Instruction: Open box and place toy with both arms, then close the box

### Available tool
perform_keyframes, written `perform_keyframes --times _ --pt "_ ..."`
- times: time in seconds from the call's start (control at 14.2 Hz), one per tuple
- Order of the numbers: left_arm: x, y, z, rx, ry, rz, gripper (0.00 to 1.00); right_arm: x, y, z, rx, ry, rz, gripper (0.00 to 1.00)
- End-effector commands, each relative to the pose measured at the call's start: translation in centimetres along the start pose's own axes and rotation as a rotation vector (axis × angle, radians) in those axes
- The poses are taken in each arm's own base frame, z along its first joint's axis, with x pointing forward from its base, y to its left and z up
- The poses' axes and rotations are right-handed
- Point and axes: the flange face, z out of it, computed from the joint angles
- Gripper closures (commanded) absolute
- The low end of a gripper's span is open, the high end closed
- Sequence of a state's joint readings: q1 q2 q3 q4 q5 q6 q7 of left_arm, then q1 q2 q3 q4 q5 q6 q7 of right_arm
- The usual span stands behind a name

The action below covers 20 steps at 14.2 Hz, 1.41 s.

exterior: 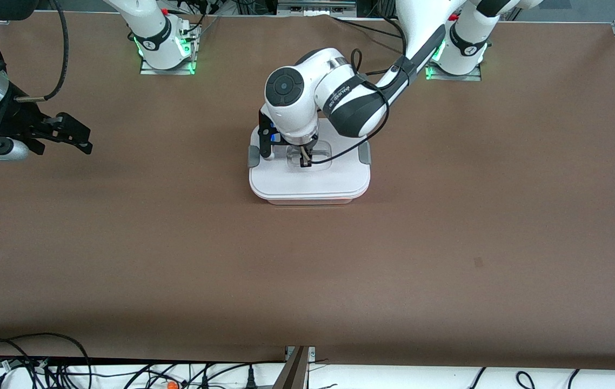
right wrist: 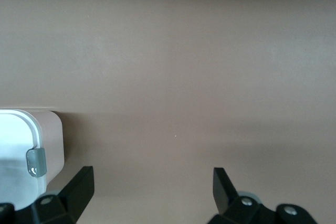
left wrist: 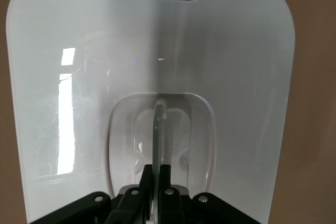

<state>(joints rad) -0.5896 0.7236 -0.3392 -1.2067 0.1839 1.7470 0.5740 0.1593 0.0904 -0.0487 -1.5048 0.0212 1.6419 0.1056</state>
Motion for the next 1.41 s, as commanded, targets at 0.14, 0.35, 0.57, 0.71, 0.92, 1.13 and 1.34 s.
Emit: perform_keyframes --times 0.14,0.35,0.57,0.71,0.92,1.13,1.34 --pt "-0.1 -1.1 0.8 0.024 0.007 -0.051 1.0 -0.3 0.4 0.3 -0.019 -0.032 -0.007 0.0" --pt "-0.1 -1.1 0.8 0.041 -0.004 -0.044 1.0 -0.8 0.1 1.1 -0.027 -0.094 -0.049 0.0" --pt "-1.0 -1.8 -0.3 0.067 -0.018 -0.049 0.01 -0.8 0.2 1.3 -0.029 -0.1 -0.049 0.0" --pt "-1.8 -2.0 -2.1 0.063 -0.017 -0.071 0.0 -0.8 0.3 1.2 -0.029 -0.097 -0.048 0.0" --pt "-5.5 -4.8 -5.0 0.049 -0.028 -0.141 0.0 -0.7 0.5 1.1 -0.028 -0.091 -0.043 0.0" --pt "-11.1 -10.3 -5.0 0.066 -0.039 -0.243 0.0 -0.5 0.8 1.2 -0.03 -0.092 -0.042 0.0" --pt "-18.2 -14.8 -6.8 0.121 -0.074 -0.375 0.0 -0.2 1.6 1.3 -0.028 -0.083 -0.025 0.0"
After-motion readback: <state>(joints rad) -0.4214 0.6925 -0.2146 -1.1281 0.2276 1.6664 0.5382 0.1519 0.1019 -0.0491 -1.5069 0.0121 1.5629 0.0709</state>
